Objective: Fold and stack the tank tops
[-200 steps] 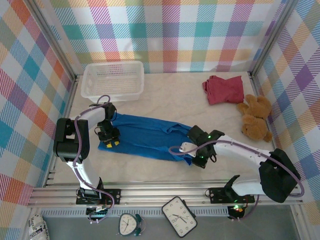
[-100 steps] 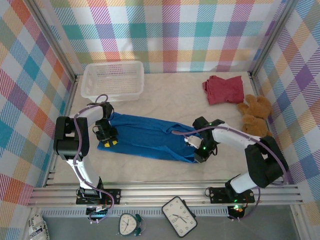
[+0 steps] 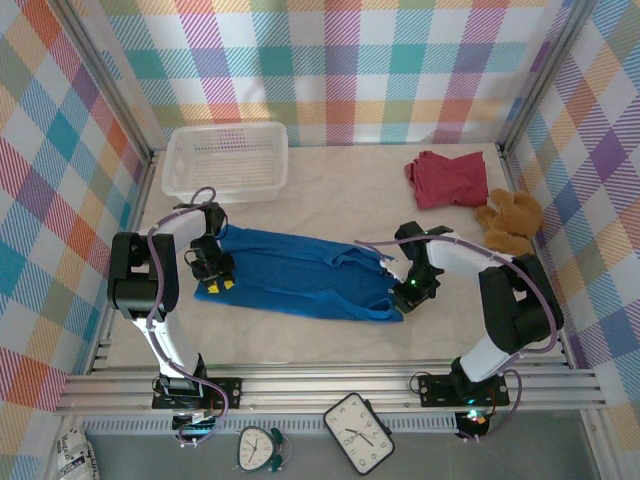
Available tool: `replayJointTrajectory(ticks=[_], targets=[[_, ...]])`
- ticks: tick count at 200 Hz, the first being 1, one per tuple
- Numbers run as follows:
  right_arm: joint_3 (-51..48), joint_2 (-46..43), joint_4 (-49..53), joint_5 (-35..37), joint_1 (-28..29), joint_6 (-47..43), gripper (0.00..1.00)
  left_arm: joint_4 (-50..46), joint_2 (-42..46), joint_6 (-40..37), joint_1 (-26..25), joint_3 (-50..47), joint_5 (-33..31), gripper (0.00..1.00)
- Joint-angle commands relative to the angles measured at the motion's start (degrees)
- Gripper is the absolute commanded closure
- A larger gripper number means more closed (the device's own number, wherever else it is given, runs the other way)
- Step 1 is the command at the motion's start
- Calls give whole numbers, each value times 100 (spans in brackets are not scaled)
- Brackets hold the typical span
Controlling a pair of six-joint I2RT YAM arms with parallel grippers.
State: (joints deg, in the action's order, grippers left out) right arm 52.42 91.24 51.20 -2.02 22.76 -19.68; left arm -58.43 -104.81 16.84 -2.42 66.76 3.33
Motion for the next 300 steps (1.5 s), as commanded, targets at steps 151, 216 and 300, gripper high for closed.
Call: replayJointTrajectory(ticks=[151,216,300], targets=[[-587,-222,-1399,1431,1530,-528,65,275,-547,268,31,1732,228,72],[-463,86,-1323,1807,1157,-436,65,220,-1369,336,-91,2674,-219,73],[207,749,-1690,2869,232,-910,58,131,-1328,419,-250,1814,-466,74]])
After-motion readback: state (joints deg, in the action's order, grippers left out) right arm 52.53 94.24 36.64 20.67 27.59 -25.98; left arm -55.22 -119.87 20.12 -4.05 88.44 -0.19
